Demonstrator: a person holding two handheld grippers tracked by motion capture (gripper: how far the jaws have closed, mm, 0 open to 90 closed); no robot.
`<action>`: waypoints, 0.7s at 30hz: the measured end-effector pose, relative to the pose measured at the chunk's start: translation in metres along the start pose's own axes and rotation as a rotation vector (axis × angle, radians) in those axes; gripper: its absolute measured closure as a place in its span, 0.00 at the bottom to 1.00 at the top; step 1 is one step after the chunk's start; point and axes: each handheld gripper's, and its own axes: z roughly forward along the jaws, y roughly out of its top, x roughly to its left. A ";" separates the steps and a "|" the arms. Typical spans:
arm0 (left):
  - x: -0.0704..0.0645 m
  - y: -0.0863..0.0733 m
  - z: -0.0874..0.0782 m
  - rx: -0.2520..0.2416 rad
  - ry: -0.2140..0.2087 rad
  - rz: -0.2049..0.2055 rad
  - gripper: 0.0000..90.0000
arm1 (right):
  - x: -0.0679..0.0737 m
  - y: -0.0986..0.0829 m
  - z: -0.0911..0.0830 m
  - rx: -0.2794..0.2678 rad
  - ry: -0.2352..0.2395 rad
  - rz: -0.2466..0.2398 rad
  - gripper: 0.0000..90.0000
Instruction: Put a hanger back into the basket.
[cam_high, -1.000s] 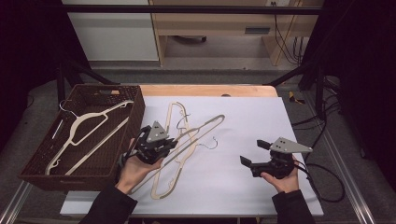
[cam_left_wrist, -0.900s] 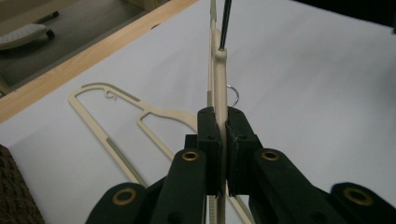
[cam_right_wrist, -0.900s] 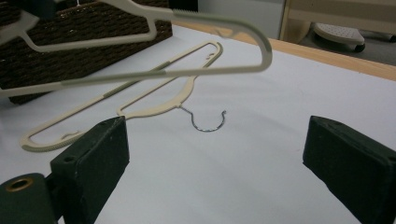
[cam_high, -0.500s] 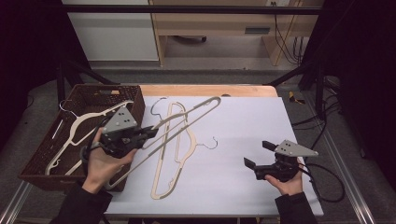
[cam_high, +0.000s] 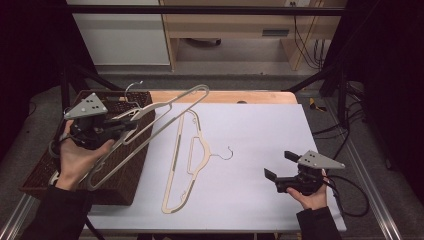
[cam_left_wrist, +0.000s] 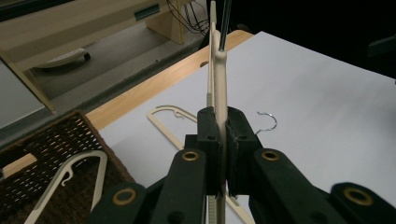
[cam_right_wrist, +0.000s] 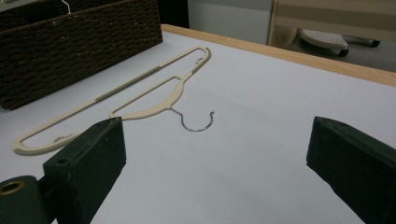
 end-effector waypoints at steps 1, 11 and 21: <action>0.005 -0.001 -0.001 -0.003 0.003 -0.006 0.95 | 0.000 0.000 0.000 0.001 -0.002 0.002 0.05; 0.053 -0.019 -0.012 0.004 0.045 -0.051 0.95 | -0.001 -0.001 0.002 0.009 -0.003 -0.001 0.05; 0.096 -0.051 -0.026 0.009 0.111 -0.156 0.95 | -0.001 -0.002 0.003 0.011 -0.004 -0.004 0.04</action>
